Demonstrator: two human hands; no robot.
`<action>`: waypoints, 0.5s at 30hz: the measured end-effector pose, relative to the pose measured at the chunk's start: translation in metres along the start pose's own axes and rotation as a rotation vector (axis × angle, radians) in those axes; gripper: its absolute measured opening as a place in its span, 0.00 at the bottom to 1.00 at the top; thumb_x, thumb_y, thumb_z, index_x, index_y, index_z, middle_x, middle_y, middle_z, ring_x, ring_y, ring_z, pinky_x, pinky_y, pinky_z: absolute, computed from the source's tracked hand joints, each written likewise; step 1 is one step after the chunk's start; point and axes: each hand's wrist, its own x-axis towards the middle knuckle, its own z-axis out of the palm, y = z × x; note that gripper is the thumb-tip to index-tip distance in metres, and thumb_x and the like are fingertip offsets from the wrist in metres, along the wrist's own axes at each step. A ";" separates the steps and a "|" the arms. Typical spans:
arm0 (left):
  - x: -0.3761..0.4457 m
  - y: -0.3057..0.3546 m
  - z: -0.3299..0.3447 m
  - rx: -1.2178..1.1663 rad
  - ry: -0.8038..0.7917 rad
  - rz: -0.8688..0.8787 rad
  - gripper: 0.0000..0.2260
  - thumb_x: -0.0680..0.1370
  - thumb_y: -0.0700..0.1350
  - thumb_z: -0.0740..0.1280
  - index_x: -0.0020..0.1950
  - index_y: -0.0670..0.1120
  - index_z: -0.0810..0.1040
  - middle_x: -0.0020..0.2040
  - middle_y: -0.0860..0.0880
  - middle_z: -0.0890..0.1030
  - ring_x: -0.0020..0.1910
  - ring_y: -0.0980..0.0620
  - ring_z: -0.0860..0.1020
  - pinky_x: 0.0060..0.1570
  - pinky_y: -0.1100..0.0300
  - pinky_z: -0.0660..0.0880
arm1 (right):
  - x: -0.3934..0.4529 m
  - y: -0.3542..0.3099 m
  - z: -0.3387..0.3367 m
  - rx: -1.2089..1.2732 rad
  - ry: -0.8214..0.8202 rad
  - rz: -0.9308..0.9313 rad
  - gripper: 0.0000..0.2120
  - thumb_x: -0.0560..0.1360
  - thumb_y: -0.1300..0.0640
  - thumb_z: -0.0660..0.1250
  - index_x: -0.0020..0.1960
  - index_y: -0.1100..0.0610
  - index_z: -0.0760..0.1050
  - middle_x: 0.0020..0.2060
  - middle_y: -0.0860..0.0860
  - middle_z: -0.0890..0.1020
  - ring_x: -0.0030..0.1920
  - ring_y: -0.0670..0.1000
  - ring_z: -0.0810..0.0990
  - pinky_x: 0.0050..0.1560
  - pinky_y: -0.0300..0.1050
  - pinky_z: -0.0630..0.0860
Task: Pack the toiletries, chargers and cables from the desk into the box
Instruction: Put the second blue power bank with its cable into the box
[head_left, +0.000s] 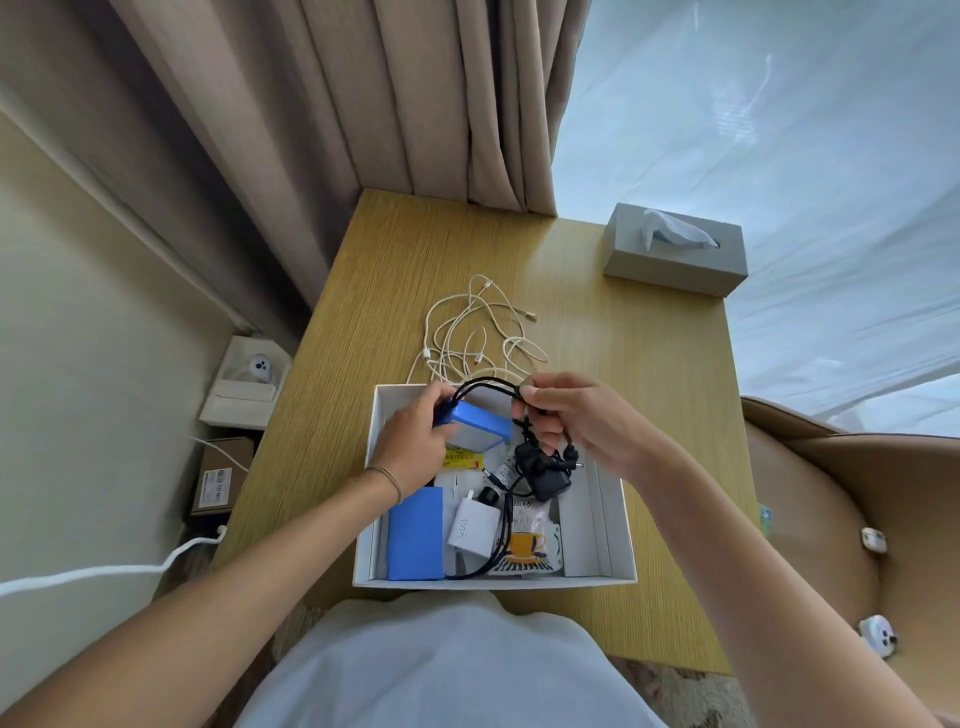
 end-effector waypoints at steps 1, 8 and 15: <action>0.002 -0.001 -0.002 0.058 -0.005 0.037 0.13 0.77 0.34 0.66 0.56 0.50 0.74 0.51 0.50 0.82 0.51 0.48 0.80 0.51 0.52 0.78 | -0.001 -0.002 0.000 -0.033 -0.030 -0.017 0.11 0.84 0.61 0.59 0.46 0.63 0.77 0.28 0.50 0.64 0.30 0.51 0.64 0.33 0.42 0.65; 0.002 -0.009 0.001 0.295 -0.047 0.260 0.14 0.71 0.26 0.65 0.42 0.45 0.73 0.47 0.51 0.74 0.43 0.48 0.75 0.44 0.48 0.77 | 0.004 0.010 0.001 -0.415 -0.156 0.117 0.10 0.80 0.64 0.64 0.47 0.66 0.82 0.26 0.54 0.67 0.28 0.50 0.65 0.32 0.41 0.67; 0.006 -0.018 -0.002 0.518 -0.326 0.249 0.18 0.68 0.24 0.63 0.44 0.47 0.76 0.55 0.51 0.72 0.45 0.51 0.71 0.37 0.68 0.64 | 0.023 0.042 0.016 -0.985 -0.159 0.170 0.08 0.77 0.56 0.70 0.52 0.54 0.86 0.34 0.44 0.81 0.35 0.46 0.78 0.43 0.40 0.75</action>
